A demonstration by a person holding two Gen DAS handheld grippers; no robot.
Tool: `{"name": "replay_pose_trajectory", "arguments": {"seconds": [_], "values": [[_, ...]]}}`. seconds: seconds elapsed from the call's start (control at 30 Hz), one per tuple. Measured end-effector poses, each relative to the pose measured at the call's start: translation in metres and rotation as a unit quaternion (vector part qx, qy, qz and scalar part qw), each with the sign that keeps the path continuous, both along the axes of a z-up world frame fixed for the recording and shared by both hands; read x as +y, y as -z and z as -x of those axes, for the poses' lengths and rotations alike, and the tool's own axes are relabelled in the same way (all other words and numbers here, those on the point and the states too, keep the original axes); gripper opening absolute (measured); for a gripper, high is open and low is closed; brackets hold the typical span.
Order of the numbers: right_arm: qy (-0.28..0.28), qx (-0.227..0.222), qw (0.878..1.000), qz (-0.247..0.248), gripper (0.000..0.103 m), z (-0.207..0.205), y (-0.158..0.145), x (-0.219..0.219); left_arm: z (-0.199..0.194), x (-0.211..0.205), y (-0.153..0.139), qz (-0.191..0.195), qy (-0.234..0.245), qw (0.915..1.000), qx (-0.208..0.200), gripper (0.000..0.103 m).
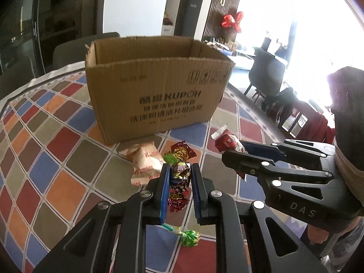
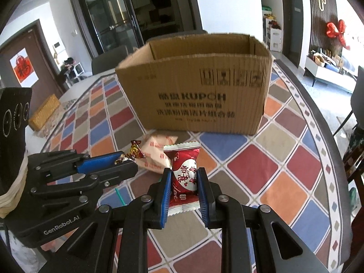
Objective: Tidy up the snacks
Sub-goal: 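Carry both candies over the box and open both tools to drop them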
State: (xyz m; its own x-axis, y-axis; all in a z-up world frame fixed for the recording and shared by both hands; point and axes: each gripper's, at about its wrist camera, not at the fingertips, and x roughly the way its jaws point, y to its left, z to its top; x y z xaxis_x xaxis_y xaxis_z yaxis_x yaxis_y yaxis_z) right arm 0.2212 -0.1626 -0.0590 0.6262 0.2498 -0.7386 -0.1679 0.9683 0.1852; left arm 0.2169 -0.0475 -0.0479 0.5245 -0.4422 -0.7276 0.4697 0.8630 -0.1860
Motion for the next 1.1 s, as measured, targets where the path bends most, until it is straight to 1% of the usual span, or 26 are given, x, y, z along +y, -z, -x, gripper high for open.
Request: {"name": "replay_pose_trajectory", "arguments": {"seconds": [0.23,0.53,0.77,0.9,1.1], "values": [[0.002,-0.027,1.000,-0.003,0.024,-0.001,-0.019,-0.001,-0.002,0.003,-0.023,0.011,-0.013,0.9994,-0.029,0.019],[0.011,-0.071,0.997,-0.007,0.024,-0.013,-0.053,-0.003,-0.016,0.007,-0.055,0.013,-0.038,0.9967,-0.070,0.019],[0.021,-0.101,0.995,-0.010,0.024,-0.025,-0.077,-0.006,-0.035,0.008,-0.081,0.026,-0.050,0.9942,-0.092,0.019],[0.027,-0.111,0.993,-0.014,0.024,-0.037,-0.090,-0.010,-0.051,0.008,-0.097,0.027,-0.055,0.9925,-0.106,0.019],[0.031,-0.124,0.992,-0.006,0.024,-0.058,-0.108,-0.011,-0.073,0.008,-0.113,0.022,-0.061,0.9914,-0.114,0.019]]}}
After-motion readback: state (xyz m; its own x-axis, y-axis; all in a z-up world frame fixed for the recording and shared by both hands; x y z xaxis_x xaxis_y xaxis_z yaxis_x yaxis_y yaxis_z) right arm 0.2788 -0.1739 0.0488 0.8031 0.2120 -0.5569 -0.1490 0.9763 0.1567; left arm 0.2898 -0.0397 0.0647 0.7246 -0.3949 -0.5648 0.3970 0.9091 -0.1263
